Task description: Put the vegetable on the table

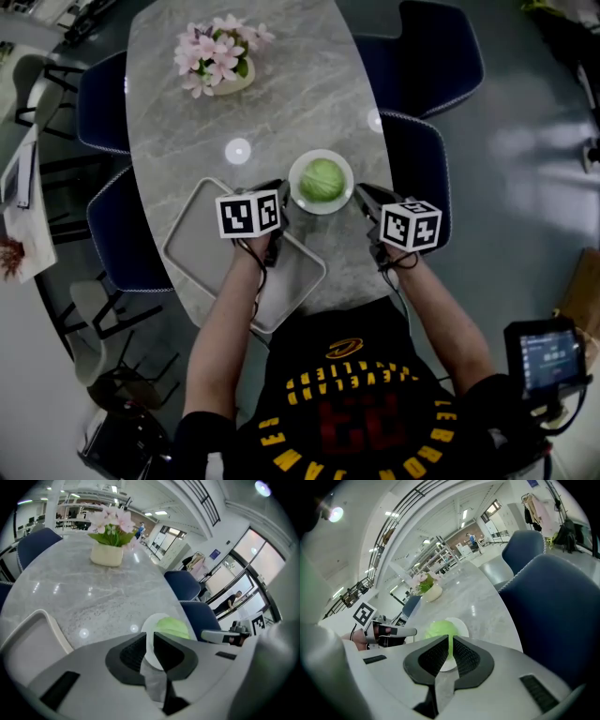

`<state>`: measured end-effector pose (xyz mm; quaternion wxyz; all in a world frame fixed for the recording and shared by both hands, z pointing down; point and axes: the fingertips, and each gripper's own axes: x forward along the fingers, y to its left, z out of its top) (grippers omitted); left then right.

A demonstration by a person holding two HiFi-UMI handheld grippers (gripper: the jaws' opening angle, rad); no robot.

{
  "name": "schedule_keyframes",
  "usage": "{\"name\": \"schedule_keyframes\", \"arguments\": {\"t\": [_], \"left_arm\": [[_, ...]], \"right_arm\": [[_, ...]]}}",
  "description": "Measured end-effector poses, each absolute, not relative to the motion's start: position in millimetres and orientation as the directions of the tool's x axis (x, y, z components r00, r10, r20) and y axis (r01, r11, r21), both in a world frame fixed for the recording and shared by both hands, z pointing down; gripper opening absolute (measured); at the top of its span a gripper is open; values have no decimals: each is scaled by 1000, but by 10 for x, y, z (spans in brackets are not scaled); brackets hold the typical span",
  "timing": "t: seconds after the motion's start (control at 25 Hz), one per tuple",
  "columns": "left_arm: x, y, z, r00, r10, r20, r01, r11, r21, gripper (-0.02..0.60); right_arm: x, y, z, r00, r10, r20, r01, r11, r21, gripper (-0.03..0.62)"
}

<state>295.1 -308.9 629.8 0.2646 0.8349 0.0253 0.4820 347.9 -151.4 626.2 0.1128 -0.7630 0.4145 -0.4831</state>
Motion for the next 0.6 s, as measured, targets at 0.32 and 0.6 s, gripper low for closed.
{"name": "schedule_keyframes", "arguments": {"t": [0.32, 0.6], "left_arm": [[2705, -2872, 5718, 688, 290, 666, -90, -876, 475, 49], [2260, -2695, 5270, 764, 264, 589, -54, -884, 465, 2]], "right_arm": [[3144, -1826, 5804, 155, -830, 535, -650, -494, -578, 32], [2651, -2170, 5299, 69, -899, 433, -772, -323, -548, 31]]}}
